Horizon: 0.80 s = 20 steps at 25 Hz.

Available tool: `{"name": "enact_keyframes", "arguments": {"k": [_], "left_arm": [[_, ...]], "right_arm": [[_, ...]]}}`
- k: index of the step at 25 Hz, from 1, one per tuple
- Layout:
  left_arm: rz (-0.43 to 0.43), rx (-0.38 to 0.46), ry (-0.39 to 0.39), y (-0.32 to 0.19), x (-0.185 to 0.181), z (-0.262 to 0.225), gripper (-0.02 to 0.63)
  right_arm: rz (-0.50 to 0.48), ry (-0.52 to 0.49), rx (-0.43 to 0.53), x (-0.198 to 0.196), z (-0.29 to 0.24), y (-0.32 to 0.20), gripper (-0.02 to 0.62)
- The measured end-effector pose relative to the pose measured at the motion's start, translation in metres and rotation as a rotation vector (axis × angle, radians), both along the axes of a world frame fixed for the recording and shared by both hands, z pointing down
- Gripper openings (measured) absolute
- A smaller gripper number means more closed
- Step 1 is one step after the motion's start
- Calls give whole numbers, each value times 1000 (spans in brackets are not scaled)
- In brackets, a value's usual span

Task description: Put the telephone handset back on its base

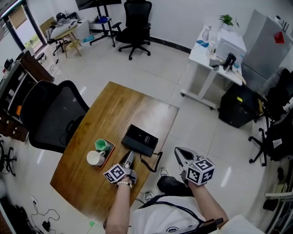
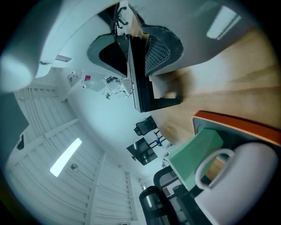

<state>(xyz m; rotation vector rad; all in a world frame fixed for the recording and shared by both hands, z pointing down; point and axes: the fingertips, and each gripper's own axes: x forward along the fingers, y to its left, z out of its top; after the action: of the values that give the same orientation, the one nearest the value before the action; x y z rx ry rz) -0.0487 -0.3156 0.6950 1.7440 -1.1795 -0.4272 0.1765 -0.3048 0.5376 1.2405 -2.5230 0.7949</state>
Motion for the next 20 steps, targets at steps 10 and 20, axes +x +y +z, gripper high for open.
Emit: {"name": "enact_keyframes", "arguments": {"k": [10, 20], "left_arm": [[-58, -18, -194, 85, -42, -61, 5], [28, 26, -499, 147, -28, -136, 5]], "right_arm": [[-41, -10, 35, -37, -17, 33, 0], [-52, -30, 62, -68, -30, 76, 0]]}}
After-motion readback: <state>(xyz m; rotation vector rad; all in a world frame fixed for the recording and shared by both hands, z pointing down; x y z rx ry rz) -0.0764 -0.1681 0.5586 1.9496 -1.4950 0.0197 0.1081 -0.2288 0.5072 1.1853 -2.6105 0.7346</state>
